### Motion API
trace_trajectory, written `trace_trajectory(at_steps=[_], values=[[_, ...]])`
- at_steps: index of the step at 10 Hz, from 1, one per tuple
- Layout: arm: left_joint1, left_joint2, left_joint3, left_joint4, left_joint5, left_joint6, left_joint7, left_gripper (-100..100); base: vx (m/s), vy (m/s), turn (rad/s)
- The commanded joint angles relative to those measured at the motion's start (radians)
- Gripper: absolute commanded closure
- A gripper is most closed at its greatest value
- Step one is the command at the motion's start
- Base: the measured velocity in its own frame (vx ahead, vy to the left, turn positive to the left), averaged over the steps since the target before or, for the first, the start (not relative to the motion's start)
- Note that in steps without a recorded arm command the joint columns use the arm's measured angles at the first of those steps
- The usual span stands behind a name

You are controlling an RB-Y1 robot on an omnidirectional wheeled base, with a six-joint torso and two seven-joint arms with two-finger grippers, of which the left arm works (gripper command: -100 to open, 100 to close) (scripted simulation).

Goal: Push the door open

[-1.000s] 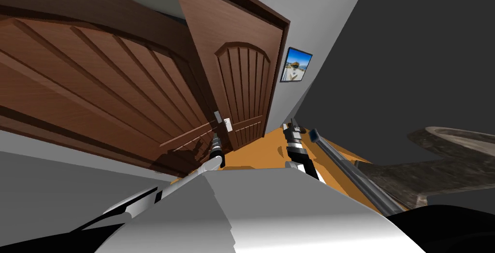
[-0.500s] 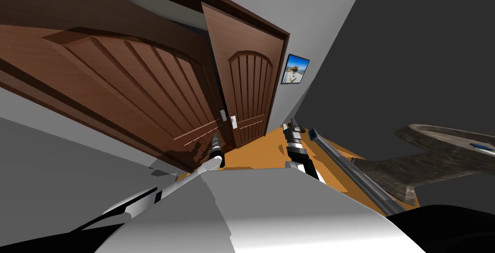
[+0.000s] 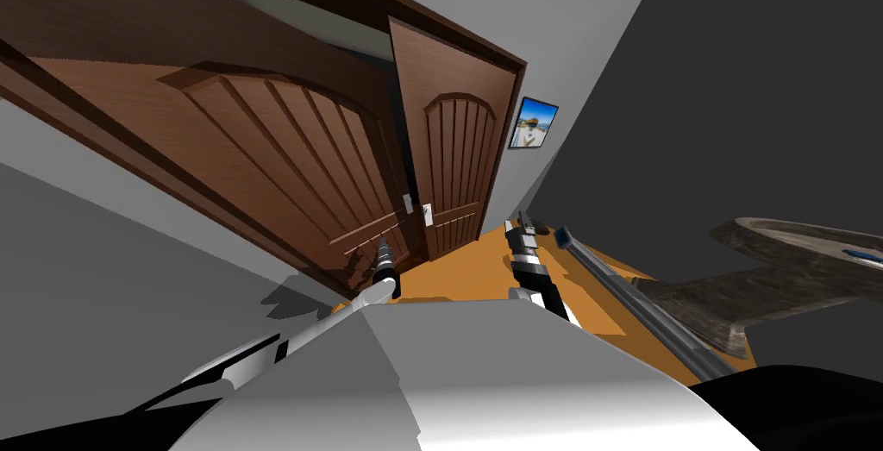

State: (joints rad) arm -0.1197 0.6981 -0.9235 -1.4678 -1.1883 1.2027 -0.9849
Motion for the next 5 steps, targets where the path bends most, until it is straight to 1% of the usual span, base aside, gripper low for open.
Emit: trace_trajectory(at_steps=[1, 5], values=[[0.000, 0.000, 0.001, 0.003, 0.001, -0.001, 0.000, -100, -0.053, 0.220, 0.019], [0.001, 0.002, 0.005, 0.008, 0.003, -0.001, 0.000, -100, -0.051, 0.215, 0.017]])
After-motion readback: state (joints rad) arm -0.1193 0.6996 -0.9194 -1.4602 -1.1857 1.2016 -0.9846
